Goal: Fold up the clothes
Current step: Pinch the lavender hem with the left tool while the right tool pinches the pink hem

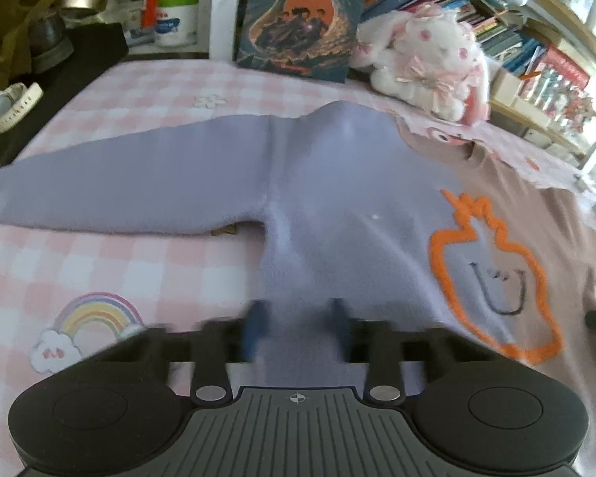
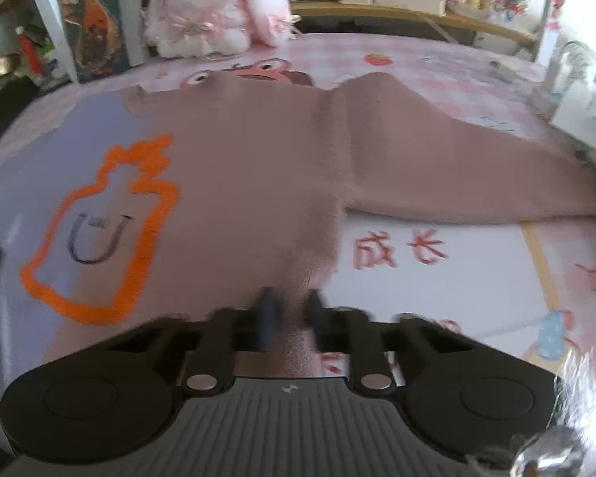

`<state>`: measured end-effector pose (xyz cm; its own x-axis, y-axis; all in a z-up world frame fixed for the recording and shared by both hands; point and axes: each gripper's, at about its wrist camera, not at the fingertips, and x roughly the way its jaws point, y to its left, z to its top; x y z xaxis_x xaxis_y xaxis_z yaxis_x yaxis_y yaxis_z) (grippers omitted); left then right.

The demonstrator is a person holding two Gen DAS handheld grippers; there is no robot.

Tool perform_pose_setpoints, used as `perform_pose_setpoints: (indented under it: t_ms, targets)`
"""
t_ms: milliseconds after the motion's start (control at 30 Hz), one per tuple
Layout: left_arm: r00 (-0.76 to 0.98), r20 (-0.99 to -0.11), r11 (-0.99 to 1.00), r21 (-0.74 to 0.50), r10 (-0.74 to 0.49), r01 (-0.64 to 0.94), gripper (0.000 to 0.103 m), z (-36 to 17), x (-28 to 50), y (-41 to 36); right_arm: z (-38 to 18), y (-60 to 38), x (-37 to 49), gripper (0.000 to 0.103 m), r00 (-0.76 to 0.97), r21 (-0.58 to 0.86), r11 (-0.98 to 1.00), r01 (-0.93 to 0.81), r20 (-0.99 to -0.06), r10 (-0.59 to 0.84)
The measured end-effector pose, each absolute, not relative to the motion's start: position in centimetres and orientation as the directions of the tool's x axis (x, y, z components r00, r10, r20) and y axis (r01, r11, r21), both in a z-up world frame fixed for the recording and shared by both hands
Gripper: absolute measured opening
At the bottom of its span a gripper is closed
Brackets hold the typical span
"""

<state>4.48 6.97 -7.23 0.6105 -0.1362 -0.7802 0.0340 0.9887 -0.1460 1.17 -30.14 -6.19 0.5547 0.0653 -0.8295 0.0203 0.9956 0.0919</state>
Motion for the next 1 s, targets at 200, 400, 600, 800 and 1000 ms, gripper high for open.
perform_pose_setpoints:
  t_ms: [200,400,600,800,1000]
  targets:
    - [0.643,-0.759,0.986,-0.162,-0.103,-0.032,0.004,-7.5,6.2,8.3,-6.8,-29.5,4.4,0.010,0.621,0.040,0.999,0.027,-0.784,0.014]
    - [0.645,-0.757,0.994,-0.102,-0.102,0.037,0.011,-7.3,7.2,7.4,-6.8,-29.9,6.5,0.015,0.622,0.038,0.998,0.051,-0.783,-0.002]
    - [0.621,-0.763,0.982,-0.174,-0.179,0.069,0.018,-7.4,5.0,9.0,-6.6,-30.2,2.0,0.038,0.577,0.057,0.998,0.025,-0.816,0.033]
    - [0.641,-0.743,0.977,-0.206,-0.194,0.056,0.004,-7.8,5.0,9.7,-6.6,-30.6,-2.0,0.013,0.585,0.136,0.984,0.111,-0.810,0.045]
    - [0.647,-0.741,0.983,-0.153,-0.182,0.101,0.004,-7.5,5.5,9.9,-6.5,-28.7,-3.0,0.011,0.596,0.134,0.983,0.129,-0.802,0.031]
